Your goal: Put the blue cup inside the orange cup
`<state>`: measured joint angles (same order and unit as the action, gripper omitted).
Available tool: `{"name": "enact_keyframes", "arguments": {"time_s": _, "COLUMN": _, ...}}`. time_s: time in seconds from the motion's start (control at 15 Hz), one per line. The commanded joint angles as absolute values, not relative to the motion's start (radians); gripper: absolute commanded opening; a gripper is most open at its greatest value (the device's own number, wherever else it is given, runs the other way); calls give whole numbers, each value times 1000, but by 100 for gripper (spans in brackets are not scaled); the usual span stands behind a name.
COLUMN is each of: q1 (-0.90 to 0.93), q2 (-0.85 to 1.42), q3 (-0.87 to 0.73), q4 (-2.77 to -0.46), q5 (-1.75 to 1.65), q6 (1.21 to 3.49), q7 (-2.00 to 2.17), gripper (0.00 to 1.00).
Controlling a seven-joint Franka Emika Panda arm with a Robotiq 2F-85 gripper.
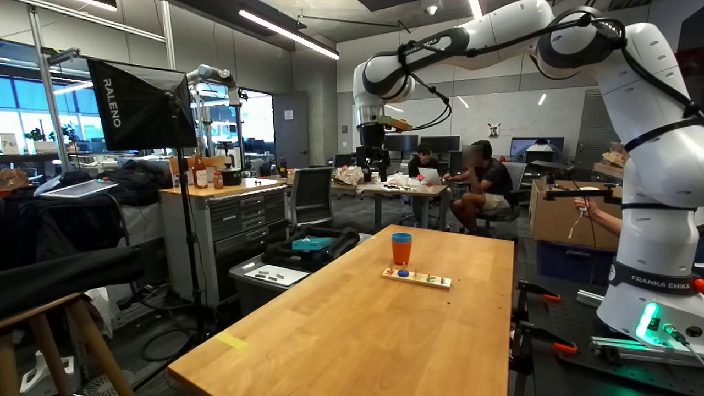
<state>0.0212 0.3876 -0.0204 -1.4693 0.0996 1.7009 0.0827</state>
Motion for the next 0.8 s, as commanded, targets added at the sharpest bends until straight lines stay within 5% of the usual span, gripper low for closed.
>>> {"name": "enact_keyframes", "arguments": {"time_s": 0.0, "q1": 17, "q2": 377, "q3": 1, "q4": -1427, "q5": 75, "q6": 1650, "q7": -3, "gripper": 100}}
{"name": "enact_keyframes", "arguments": {"time_s": 0.73, "q1": 15, "q2": 387, "q3": 7, "q4": -1419, "q5": 62, "q6": 1675, "q7": -44, "gripper": 100}}
